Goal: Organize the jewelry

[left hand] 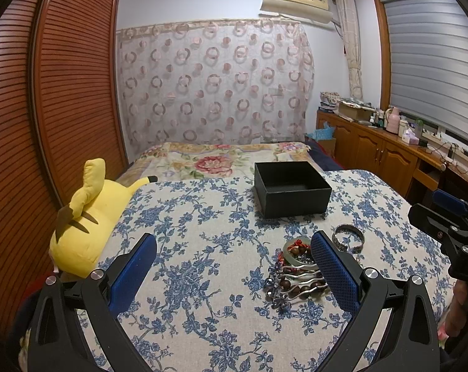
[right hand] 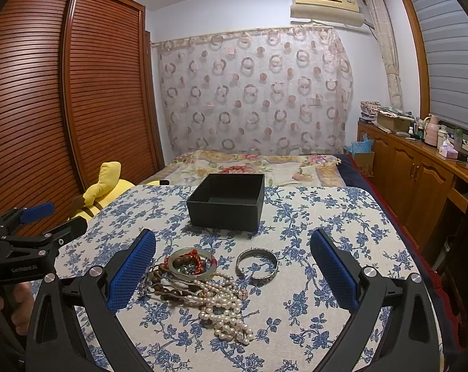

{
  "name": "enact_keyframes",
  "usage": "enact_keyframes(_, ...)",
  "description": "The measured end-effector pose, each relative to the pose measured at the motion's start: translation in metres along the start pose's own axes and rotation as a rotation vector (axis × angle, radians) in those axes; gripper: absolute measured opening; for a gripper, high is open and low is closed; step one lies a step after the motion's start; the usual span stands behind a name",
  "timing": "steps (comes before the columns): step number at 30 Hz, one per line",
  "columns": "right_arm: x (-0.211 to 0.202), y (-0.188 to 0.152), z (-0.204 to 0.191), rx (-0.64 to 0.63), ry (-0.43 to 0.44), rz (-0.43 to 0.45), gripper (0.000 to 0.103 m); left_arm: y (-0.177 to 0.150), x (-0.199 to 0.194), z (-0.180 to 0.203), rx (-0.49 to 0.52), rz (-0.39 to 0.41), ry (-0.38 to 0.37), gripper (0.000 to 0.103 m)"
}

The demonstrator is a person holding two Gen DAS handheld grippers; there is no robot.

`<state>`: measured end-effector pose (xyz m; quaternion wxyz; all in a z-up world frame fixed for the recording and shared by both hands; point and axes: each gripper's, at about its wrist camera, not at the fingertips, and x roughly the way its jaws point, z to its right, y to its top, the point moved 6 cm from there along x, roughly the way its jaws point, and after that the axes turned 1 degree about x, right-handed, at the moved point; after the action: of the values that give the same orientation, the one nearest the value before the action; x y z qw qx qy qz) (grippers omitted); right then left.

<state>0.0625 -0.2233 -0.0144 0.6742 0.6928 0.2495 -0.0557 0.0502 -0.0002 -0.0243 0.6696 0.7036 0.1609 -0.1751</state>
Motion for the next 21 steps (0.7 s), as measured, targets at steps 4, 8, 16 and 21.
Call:
enact_keyframes(4, 0.0000, -0.0002, -0.0001, 0.000, 0.000, 0.000, 0.101, 0.0000, 0.0000, -0.0001, -0.001, 0.000, 0.000, 0.097)
enact_keyframes(8, -0.0002, -0.0004, -0.0002, 0.000, 0.000, 0.001, 0.101, 0.0001, 0.0000, -0.0002, -0.001, 0.001, 0.000, 0.097)
enact_keyframes(16, -0.0007, -0.0007, -0.0006, 0.000, 0.001, 0.001, 0.101, 0.0006, 0.0006, 0.0011, -0.002, 0.002, -0.001, 0.097)
enact_keyframes(21, -0.0010, -0.0004, -0.0009, 0.000, 0.001, 0.002, 0.101, 0.0007, 0.0006, 0.0012, -0.002, 0.002, -0.001, 0.097)
